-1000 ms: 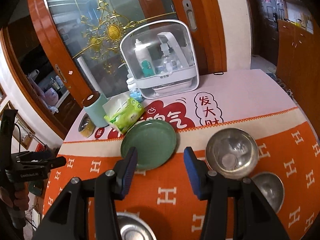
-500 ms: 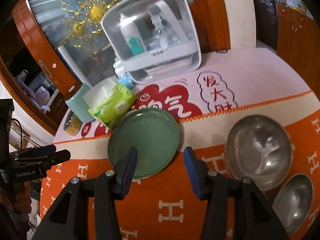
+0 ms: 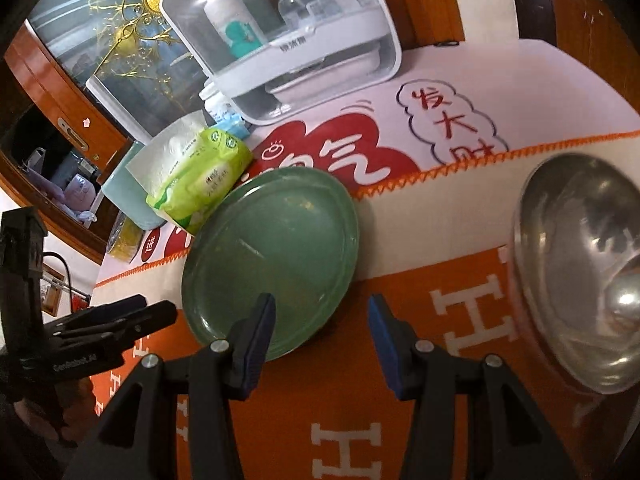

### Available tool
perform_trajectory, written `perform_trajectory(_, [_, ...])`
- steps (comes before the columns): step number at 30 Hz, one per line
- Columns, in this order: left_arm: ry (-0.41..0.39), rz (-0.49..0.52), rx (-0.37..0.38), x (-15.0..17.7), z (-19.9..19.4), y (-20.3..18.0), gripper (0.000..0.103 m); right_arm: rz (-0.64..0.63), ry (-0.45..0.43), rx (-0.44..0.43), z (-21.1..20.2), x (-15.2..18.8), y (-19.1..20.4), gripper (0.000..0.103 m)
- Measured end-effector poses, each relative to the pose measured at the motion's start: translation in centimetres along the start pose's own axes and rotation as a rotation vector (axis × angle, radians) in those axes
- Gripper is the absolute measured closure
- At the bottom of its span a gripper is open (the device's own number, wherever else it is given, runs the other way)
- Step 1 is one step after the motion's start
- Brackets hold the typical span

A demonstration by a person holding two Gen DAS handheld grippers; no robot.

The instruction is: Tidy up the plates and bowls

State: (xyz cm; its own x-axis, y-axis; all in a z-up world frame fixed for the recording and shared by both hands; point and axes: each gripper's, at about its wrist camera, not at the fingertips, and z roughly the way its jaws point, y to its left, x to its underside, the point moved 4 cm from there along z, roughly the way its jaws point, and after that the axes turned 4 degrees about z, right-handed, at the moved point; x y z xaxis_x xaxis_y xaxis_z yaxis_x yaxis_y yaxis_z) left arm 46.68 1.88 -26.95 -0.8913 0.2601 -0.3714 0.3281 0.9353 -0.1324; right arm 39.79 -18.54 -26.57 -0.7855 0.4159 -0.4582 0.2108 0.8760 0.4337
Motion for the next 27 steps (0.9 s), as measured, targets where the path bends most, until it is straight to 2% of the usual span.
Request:
perform_trajectory(4, [0.012, -0.019, 0.031, 0.1, 1.3, -0.1, 0.028, -0.006, 0.012, -0.021, 0.8, 0.0, 0.1, 0.055])
perform_trajectory(11, [0.023, -0.003, 0.026, 0.3, 2.9, -1.0, 0.028, -0.013, 0.032, -0.024, 1.8, -0.2, -0.2, 0.055])
perform_trajectory(14, [0.006, 0.004, 0.025, 0.2, 2.9, -1.4, 0.031, -0.009, 0.028, -0.031, 1.9, -0.2, -0.4, 0.056])
perform_trajectory(15, [0.002, 0.005, 0.021, 0.2, 2.9, -1.4, 0.033, -0.008, 0.027, -0.034, 1.9, -0.2, -0.4, 0.059])
perform_trajectory(19, [-0.015, 0.01, 0.008, 0.2, 2.8, -1.5, 0.044, -0.009, 0.036, -0.04, 2.2, 0.0, -0.4, 0.076])
perform_trajectory(25, [-0.026, -0.006, 0.018, 0.2, 2.6, -1.1, 0.067, 0.015, 0.035, -0.041, 2.3, 0.1, -0.9, 0.086])
perform_trajectory(27, [-0.028, -0.02, 0.051, 0.3, 2.4, -1.0, 0.08, 0.018, 0.036, -0.044, 2.2, 0.1, -1.0, 0.086])
